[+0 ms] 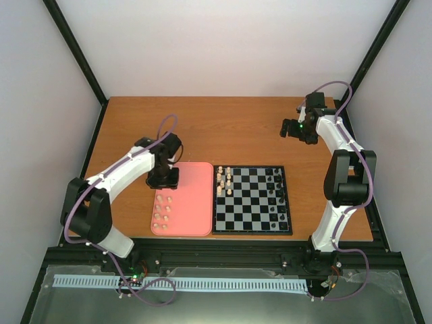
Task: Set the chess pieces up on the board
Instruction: Pick up the chess piece from the storage box.
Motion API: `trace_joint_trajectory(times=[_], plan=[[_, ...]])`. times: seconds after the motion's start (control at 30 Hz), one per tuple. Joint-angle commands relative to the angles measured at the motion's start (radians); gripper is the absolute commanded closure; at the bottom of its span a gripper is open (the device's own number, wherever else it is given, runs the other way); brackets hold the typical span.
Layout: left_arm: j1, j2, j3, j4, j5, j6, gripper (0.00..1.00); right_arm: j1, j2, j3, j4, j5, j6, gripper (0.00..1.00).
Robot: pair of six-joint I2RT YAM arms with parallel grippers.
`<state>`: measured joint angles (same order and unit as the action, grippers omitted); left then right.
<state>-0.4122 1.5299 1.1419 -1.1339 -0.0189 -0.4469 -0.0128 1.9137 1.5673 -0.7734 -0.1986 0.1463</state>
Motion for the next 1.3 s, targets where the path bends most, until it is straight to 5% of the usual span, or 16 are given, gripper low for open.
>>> trace_joint_trajectory(times=[0.0,1.27], plan=[[-0.082,0.039,0.038,0.028,0.013,-0.013,0.53,-0.008,-0.016,-0.006,0.008,-0.004,-0.002,0.0],[0.001,0.105,-0.134,0.156,0.065,-0.012,0.63,-0.003,-0.006,-0.007,0.01,-0.004,-0.002,0.0]])
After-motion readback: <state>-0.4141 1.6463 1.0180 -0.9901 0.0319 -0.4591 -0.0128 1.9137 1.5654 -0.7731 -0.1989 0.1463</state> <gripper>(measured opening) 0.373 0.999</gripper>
